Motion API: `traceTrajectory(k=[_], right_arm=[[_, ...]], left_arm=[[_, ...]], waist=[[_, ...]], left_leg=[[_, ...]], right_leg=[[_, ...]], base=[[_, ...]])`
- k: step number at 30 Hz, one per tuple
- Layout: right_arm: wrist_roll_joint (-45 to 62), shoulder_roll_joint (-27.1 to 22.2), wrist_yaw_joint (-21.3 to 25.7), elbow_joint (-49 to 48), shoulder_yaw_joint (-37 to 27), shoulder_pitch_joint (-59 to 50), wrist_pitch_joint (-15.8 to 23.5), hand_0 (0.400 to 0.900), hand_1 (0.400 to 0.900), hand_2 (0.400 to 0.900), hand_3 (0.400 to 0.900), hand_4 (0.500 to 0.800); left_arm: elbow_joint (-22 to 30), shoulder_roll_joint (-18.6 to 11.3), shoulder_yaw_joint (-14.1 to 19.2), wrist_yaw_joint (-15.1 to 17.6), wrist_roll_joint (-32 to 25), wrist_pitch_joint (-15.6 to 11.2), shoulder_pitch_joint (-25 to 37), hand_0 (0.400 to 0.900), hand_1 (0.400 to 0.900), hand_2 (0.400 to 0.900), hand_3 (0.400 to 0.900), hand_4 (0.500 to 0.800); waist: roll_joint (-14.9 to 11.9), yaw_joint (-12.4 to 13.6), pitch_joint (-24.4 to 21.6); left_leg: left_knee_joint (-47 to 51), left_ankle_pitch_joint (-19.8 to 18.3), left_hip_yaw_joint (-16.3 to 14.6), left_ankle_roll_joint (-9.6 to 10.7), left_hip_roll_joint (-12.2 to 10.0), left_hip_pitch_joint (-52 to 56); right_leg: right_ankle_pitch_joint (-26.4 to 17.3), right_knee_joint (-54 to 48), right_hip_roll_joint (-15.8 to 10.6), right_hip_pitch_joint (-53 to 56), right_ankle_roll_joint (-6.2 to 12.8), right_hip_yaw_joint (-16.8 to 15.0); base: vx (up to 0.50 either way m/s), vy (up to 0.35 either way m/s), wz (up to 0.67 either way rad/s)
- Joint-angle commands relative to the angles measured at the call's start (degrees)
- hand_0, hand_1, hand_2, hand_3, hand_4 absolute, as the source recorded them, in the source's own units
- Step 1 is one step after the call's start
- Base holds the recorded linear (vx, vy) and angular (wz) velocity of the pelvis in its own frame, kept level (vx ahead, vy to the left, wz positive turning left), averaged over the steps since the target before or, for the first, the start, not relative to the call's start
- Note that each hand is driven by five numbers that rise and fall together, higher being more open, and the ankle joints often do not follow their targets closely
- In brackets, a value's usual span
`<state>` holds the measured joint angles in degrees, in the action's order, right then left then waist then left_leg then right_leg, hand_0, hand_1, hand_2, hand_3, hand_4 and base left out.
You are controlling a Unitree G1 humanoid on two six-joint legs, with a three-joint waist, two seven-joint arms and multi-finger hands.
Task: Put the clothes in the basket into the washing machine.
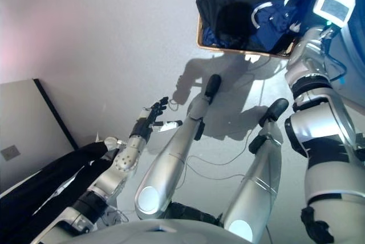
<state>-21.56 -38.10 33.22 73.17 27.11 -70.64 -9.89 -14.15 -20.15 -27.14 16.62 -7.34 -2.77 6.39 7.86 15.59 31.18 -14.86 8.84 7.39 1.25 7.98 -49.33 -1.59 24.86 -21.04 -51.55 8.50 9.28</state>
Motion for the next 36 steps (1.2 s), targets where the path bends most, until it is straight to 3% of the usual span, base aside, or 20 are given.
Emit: traceTrajectory(k=[1, 8, 9, 11, 12, 13, 19, 24, 29, 30, 33, 34, 35, 36], right_arm=[[2.95, -9.09, 3.78, -0.98, 1.78, -3.88, 0.75, 0.900, 0.900, 0.900, 0.900, 0.800], [5.38, -10.04, 2.66, 0.15, 0.72, -3.61, 1.00, 0.900, 0.900, 0.900, 0.900, 0.800], [5.53, -10.00, 2.59, 0.47, 0.60, -3.35, 0.86, 0.651, 0.651, 0.651, 0.651, 0.651], [6.24, -9.89, 2.55, 0.68, -0.17, -2.97, 0.98, 0.625, 0.625, 0.625, 0.625, 0.635], [6.39, -10.00, 2.30, 0.93, -0.32, -2.56, 0.85, 0.429, 0.429, 0.429, 0.429, 0.518], [6.47, -10.00, 2.15, 0.98, -0.39, -2.34, 0.85, 0.400, 0.400, 0.400, 0.400, 0.500], [7.16, -10.26, 2.53, 1.57, -1.07, -1.70, 0.42, 0.400, 0.400, 0.400, 0.400, 0.500], [14.01, -9.45, 3.65, 0.51, -5.59, -0.64, 2.08, 0.400, 0.400, 0.400, 0.400, 0.500], [30.44, -6.88, 2.95, -6.64, -14.16, 1.78, 8.69, 0.400, 0.400, 0.400, 0.400, 0.500], [37.82, -5.12, 2.20, -9.82, -17.60, 2.71, 11.87, 0.400, 0.400, 0.400, 0.400, 0.500], [44.70, -3.04, 3.86, -13.87, -21.06, 3.72, 14.58, 0.400, 0.400, 0.400, 0.400, 0.500], [52.24, -0.14, 4.22, -18.14, -23.71, 4.06, 18.84, 0.400, 0.400, 0.400, 0.400, 0.500], [52.22, 0.01, 4.36, -18.34, -23.79, 4.26, 18.81, 0.400, 0.400, 0.400, 0.400, 0.500], [59.94, 3.43, 4.58, -22.50, -26.92, 4.17, 23.80, 0.400, 0.400, 0.400, 0.400, 0.500]], left_arm=[[3.79, -1.55, -1.38, 2.04, -1.28, -2.08, -2.82, 0.900, 0.900, 0.900, 0.900, 0.800], [4.74, -0.42, -1.31, 3.01, -1.37, -2.59, -3.01, 0.900, 0.900, 0.900, 0.900, 0.800], [5.25, -0.31, -1.26, 3.19, -1.58, -2.64, -2.91, 0.900, 0.900, 0.900, 0.900, 0.800], [5.36, -0.18, -1.34, 3.31, -1.52, -2.56, -2.79, 0.900, 0.900, 0.900, 0.900, 0.800], [5.46, -0.15, -1.41, 3.49, -1.43, -2.57, -2.54, 0.900, 0.900, 0.900, 0.900, 0.800], [5.72, -0.20, -1.31, 3.54, -1.32, -2.55, -2.43, 0.900, 0.900, 0.900, 0.900, 0.800], [6.44, -0.38, -1.40, 4.14, -0.59, -2.23, -2.01, 0.900, 0.900, 0.900, 0.900, 0.800], [6.33, 0.10, -1.29, 4.42, 0.20, -1.42, -1.32, 0.900, 0.900, 0.900, 0.900, 0.800], [5.53, 0.36, 0.37, 4.47, 0.35, -0.06, -0.85, 0.900, 0.900, 0.900, 0.900, 0.800], [5.02, 0.71, 0.72, 4.43, 0.26, 0.21, -0.92, 0.900, 0.900, 0.900, 0.900, 0.800], [4.01, 0.46, 1.11, 4.61, -0.18, 0.63, -1.12, 0.900, 0.900, 0.900, 0.900, 0.800], [3.28, 0.65, 1.10, 4.92, -0.94, 1.00, -1.28, 0.900, 0.900, 0.900, 0.900, 0.800], [3.25, 0.55, 1.11, 4.92, -0.97, 0.97, -1.36, 0.900, 0.900, 0.900, 0.900, 0.800], [2.45, 0.74, 0.88, 5.17, -1.90, 1.26, -1.21, 0.900, 0.900, 0.900, 0.900, 0.800]], waist=[[8.21, 0.24, -1.38], [9.66, 0.05, -1.38], [9.73, -0.05, -1.38], [9.78, -0.16, -1.38], [9.94, -0.18, -1.38], [10.02, -0.30, -1.38], [10.19, -0.90, -1.38], [9.66, -2.20, -1.38], [8.24, -3.81, -1.38], [7.74, -4.46, -1.38], [6.51, -5.13, -1.38], [5.61, -6.16, -1.38], [5.48, -6.08, -1.38], [4.79, -7.06, -1.38]], left_leg=[[-8.28, -9.68, -1.16, -0.78, 1.81, -3.81], [-8.17, -8.77, -1.15, -0.92, 2.86, -6.63], [-8.06, -8.69, -1.24, -0.96, 2.99, -6.79], [-7.98, -8.58, -1.12, -0.99, 3.03, -6.96], [-7.78, -8.40, -1.09, -0.90, 3.12, -7.02], [-7.60, -8.27, -1.10, -0.79, 3.10, -6.99], [-6.57, -7.68, -1.14, -0.37, 2.88, -7.01], [-6.22, -7.73, -1.64, -0.11, 2.22, -6.63], [-5.78, -6.36, -2.47, -0.05, 1.47, -6.65], [-5.74, -6.57, -2.64, -0.01, 1.22, -6.41], [-5.34, -6.67, -3.40, 0.17, 0.51, -5.61], [-4.87, -6.86, -3.90, 0.40, -0.07, -4.80], [-4.75, -6.84, -3.97, 0.41, -0.15, -4.64], [-4.05, -6.97, -4.64, 0.64, -0.78, -3.74]], right_leg=[[2.13, 3.44, 0.47, -1.81, 1.81, -1.48], [2.19, 5.25, -0.70, -5.47, 1.83, -2.73], [2.25, 5.37, -0.70, -5.68, 1.79, -2.81], [2.21, 5.17, -0.76, -5.78, 1.72, -2.95], [2.16, 4.97, -0.76, -5.91, 1.68, -2.96], [2.12, 4.81, -0.74, -5.96, 1.68, -3.03], [1.70, 3.89, -0.67, -6.05, 1.67, -3.23], [0.75, 1.75, 0.42, -5.63, 1.55, -4.13], [-1.26, -0.36, 1.23, -5.46, 0.88, -3.95], [-1.40, -0.96, 1.59, -5.17, 0.81, -4.16], [-2.08, -2.45, 2.21, -4.48, 0.80, -4.35], [-2.37, -3.99, 2.96, -3.61, 0.81, -4.48], [-2.48, -4.22, 3.05, -3.44, 0.80, -4.52], [-2.84, -5.69, 3.82, -2.63, 0.89, -4.71]], base=[[-0.01, 0.049, 0.14], [-0.01, 0.033, 0.10], [-0.01, 0.015, 0.04], [-0.01, -0.004, 0.03], [-0.02, -0.005, 0.05], [-0.02, -0.005, 0.04], [0.00, 0.000, -0.01], [0.00, -0.015, -0.07], [-0.05, 0.003, -0.13], [0.02, -0.006, -0.18], [0.02, -0.009, -0.34], [0.02, -0.001, -0.29], [0.04, -0.004, -0.52], [0.04, -0.016, -0.43]])
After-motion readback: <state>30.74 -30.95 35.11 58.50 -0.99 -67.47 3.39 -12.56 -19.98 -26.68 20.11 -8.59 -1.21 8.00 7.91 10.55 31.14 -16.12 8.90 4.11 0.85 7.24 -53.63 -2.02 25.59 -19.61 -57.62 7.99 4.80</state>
